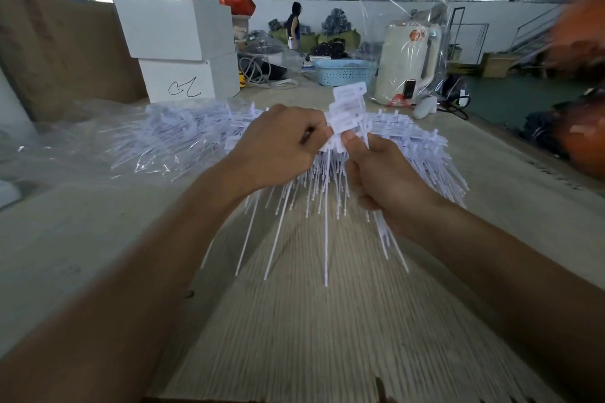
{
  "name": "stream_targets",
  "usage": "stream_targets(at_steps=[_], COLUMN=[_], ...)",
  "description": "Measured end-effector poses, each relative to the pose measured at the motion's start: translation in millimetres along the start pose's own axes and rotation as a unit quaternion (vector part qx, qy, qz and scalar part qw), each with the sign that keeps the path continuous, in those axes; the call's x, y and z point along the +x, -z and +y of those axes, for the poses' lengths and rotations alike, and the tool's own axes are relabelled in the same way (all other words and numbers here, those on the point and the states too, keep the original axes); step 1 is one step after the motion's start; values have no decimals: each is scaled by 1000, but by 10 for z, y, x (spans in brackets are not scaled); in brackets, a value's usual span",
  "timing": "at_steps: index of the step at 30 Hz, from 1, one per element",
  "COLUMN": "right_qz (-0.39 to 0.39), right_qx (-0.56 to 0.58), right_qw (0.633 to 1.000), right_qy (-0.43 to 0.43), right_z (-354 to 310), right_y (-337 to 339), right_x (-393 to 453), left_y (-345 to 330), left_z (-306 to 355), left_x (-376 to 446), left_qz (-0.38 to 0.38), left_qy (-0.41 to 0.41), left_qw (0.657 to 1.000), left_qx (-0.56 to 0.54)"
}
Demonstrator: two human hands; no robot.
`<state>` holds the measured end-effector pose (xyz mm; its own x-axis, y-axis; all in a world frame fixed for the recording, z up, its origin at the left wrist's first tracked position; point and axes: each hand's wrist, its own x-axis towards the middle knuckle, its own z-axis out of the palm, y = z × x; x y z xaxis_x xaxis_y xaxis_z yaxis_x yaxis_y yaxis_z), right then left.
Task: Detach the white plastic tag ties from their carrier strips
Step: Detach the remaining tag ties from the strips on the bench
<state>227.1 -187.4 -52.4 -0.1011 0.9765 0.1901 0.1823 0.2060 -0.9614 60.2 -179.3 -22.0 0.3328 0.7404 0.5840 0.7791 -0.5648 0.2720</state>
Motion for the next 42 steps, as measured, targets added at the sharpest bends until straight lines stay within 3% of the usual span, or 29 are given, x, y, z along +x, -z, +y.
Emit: stream_targets(at_steps=[5, 10, 12, 17, 20, 26, 29, 35, 39, 42], right_qz=[21, 172, 146, -25, -67, -57, -84, -104, -85, -69], right_qx=[79, 195, 221, 200, 179, 97, 136, 98, 143, 163], right_qw=[994, 962, 963, 979, 982, 992, 985, 989, 986, 984], right_qy=[-66, -78, -42, -20, 8, -53, -66, -26, -21, -20], right_z=[1, -84, -91, -38, -29, 34, 34, 36, 41, 41], right_y=[-66, 509, 696, 558, 505, 293, 229, 247, 214, 208], right_x=[10, 193, 223, 195, 164, 63, 36, -11, -11, 3], left_y=[-22, -41, -52, -49, -31, -65, -70, -96, -123, -154], left_z=[15, 96, 104, 15, 8, 61, 38, 72, 68, 100], left_x=[1, -26, -29, -38, -24, -29, -22, -52, -48, -43], left_qz=[-15, -38, -28, -63, -75, -9, -3, -6, 4, -32], left_qy=[-2, -10, -8, 31, 34, 12, 22, -4, 59, 73], left_qw=[1000, 994, 993, 983, 977, 972, 971, 973, 979, 987], left_qx=[0, -104, -112, -170, -194, -234, -239, -231, -195, -140])
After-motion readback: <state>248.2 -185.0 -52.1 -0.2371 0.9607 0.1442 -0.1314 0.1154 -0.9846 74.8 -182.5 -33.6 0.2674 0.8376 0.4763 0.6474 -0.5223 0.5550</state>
